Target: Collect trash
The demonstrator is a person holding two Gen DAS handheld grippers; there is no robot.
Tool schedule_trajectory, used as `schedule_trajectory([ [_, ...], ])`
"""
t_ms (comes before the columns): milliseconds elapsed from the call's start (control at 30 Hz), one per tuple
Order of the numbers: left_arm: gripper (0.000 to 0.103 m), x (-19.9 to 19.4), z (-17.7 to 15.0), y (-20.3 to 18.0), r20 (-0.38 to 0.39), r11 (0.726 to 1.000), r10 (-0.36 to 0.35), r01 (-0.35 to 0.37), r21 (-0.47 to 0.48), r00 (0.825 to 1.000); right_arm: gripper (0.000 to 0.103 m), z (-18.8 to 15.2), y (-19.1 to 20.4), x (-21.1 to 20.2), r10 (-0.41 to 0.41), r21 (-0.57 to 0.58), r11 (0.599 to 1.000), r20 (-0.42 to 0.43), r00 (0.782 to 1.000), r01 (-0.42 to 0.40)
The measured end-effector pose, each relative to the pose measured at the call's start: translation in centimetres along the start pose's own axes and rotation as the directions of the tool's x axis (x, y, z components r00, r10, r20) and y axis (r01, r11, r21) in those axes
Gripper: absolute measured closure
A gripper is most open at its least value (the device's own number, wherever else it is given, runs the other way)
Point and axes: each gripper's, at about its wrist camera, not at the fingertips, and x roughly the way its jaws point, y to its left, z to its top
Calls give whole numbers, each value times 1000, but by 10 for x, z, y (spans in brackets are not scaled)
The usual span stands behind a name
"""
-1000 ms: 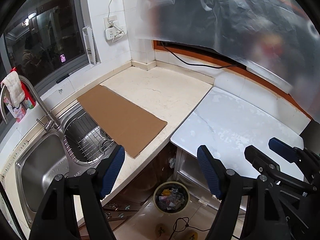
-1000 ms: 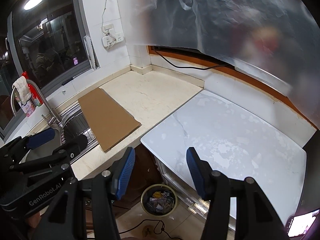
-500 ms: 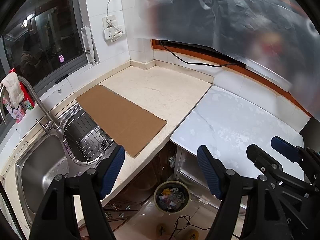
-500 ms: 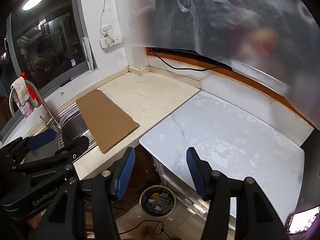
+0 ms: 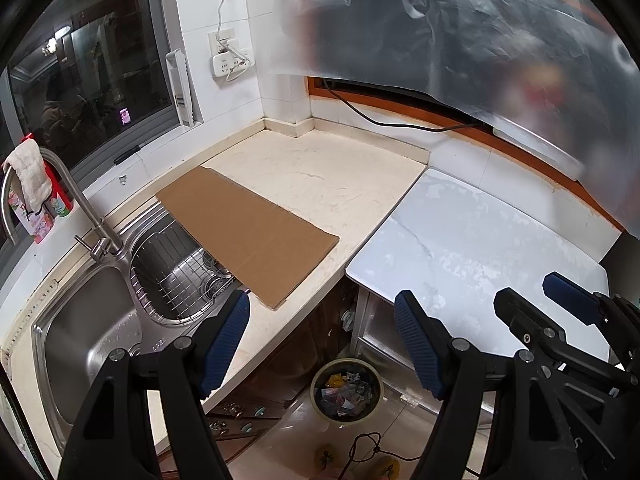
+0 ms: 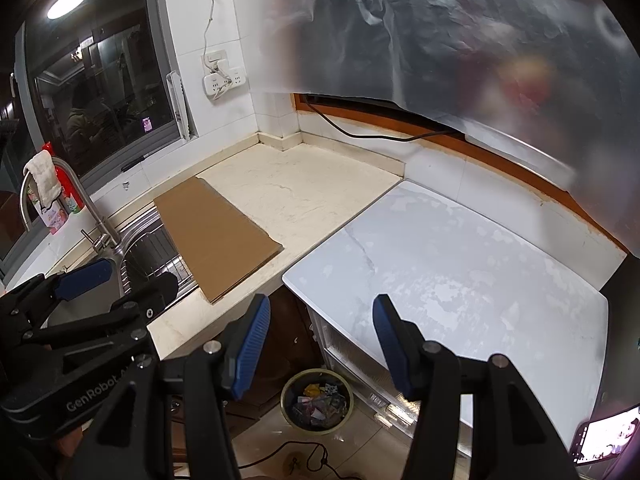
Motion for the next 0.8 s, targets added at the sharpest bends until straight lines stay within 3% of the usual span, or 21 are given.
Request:
schedule_trajectory([
  [800,30,6,-1,16,-4,998,-45,45,49,999,49,-7,12,-2,-37,38,999,-9,999,37],
])
